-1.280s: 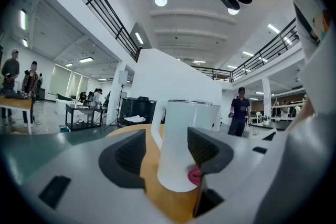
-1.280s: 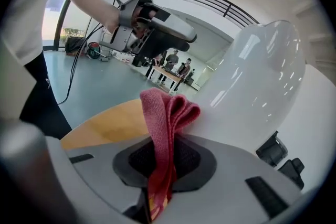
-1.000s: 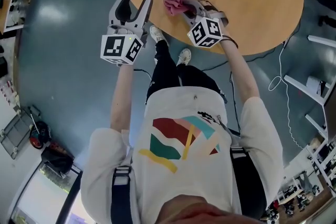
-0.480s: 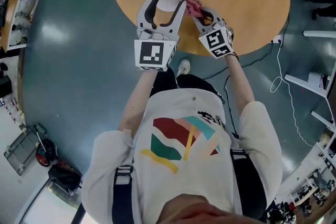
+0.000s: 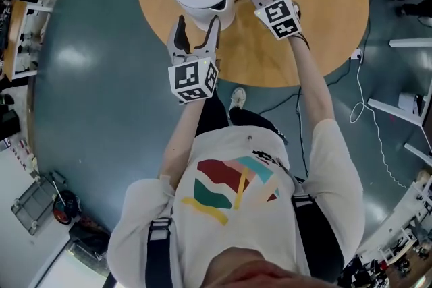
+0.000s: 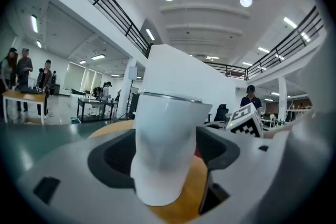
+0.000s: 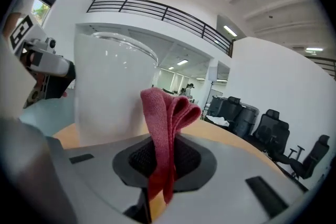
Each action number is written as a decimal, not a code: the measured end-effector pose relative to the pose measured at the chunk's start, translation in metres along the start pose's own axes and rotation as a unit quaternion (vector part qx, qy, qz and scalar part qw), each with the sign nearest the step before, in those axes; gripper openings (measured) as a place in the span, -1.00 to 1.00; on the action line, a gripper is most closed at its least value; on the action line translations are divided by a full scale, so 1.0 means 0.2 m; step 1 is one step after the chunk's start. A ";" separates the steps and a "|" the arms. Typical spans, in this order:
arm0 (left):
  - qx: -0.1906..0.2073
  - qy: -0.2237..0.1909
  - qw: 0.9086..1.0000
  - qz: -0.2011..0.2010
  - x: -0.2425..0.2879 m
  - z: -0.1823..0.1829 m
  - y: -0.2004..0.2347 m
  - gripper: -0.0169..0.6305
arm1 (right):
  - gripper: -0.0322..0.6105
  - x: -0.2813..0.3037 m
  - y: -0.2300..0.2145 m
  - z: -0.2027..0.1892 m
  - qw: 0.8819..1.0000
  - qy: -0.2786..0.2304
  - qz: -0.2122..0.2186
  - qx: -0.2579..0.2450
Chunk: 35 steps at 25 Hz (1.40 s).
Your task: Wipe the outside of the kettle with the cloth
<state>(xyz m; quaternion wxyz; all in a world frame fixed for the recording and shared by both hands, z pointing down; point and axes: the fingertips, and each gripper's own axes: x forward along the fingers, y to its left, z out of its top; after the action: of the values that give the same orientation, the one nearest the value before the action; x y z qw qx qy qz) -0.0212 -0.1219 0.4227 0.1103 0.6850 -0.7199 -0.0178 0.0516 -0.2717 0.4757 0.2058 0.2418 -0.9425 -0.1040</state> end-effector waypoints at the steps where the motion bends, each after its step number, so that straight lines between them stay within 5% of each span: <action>1: -0.005 0.003 1.000 -0.007 0.01 -0.01 0.01 0.24 | -0.76 0.06 0.00 0.03 1.000 -0.002 0.012 -0.008; 8: 0.013 0.012 0.994 -0.105 0.08 0.00 0.02 0.24 | -0.76 0.23 0.07 0.17 0.993 -0.046 0.112 -0.017; 13: 0.048 0.016 0.991 -0.127 0.07 0.00 0.08 0.24 | -0.76 0.20 0.13 0.17 0.986 -0.034 0.154 -0.058; 19: 0.073 0.019 0.990 -0.116 0.00 0.03 0.25 0.24 | -0.76 0.14 0.31 0.15 0.980 -0.038 0.183 -0.062; 35: 0.059 0.008 0.998 -0.016 -0.15 0.18 0.95 0.24 | -0.76 0.23 0.78 0.42 0.974 -0.049 0.209 -0.078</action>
<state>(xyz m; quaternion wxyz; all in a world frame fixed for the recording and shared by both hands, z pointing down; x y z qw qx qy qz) -0.2128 -0.0846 0.4168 0.0754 0.7016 -0.7080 0.0281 -0.0867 -0.1529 0.4613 0.1947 0.0176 -0.9701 -0.1436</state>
